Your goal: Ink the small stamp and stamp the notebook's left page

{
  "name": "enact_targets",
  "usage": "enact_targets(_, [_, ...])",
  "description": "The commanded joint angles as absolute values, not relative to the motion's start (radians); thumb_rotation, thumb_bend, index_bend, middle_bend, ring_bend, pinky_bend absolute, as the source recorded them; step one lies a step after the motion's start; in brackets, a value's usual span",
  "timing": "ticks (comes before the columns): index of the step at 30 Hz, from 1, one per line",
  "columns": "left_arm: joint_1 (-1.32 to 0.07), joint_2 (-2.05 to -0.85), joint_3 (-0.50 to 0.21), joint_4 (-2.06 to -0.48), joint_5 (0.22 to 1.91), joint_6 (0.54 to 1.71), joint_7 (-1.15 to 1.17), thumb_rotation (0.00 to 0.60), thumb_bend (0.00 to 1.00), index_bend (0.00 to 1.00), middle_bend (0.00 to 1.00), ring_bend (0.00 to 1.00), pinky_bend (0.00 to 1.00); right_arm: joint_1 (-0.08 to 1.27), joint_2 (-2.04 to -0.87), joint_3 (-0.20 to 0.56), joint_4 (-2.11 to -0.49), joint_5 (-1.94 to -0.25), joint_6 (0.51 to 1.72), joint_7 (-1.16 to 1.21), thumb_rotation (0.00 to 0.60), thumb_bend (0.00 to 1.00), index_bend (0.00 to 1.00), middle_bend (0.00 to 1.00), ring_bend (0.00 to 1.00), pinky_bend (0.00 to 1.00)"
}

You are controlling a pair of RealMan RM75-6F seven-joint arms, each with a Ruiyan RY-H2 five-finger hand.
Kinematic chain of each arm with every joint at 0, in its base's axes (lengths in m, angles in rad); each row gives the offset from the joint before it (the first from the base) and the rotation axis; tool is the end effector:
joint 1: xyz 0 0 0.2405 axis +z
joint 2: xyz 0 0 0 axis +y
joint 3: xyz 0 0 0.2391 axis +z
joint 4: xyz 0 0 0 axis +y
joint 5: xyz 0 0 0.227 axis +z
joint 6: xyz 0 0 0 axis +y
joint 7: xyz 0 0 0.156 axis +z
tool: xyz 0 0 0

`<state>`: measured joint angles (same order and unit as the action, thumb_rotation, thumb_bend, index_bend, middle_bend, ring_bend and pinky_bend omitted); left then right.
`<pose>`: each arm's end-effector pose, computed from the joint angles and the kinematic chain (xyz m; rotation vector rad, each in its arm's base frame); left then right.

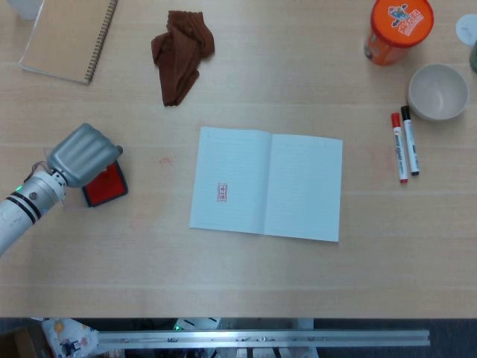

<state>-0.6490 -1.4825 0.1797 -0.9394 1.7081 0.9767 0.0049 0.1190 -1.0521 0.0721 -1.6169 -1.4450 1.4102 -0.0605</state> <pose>-0.2979 0.3249 -0.0050 -2.2596 -0.4363 -0.4715 -0.3111 -0.2090 0.1536 1.4177 -0.8495 0.7879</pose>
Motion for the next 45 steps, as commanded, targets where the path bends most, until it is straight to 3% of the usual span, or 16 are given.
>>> enact_targets(1, [-0.651, -1.478, 0.177, -0.946, 1.705, 0.975, 0.007, 0.6, 0.31, 0.63, 1.0, 1.0, 1.0, 0.119, -1.052, 0.072, -1.616, -1.445, 1.411, -0.06, 0.6, 0.22, 0.34, 0.49, 0.51, 0.56])
enact_targets(21, [-0.675, -1.381, 0.115, -1.202, 1.757, 1.122, 0.061, 0.6, 0.31, 0.63, 1.0, 1.0, 1.0, 0.131, -1.062, 0.078, -1.602, -1.442, 1.393, -0.051, 0.6, 0.22, 0.34, 0.49, 0.51, 0.56])
enact_targets(32, [-0.725, -1.434, 0.097, -1.306, 1.82, 1.112, 0.143, 0.6, 0.31, 0.64, 1.0, 1.0, 1.0, 0.138, -1.061, 0.082, -1.603, -1.436, 1.382, -0.052, 0.6, 0.22, 0.34, 0.49, 0.51, 0.56])
enact_targets(45, [-0.77, -1.564, 0.044, -1.253, 1.791, 1.049, 0.243, 0.6, 0.31, 0.64, 1.0, 1.0, 1.0, 0.123, -1.047, 0.079, -1.611, -1.426, 1.397, -0.052, 0.6, 0.22, 0.34, 0.49, 0.51, 0.56])
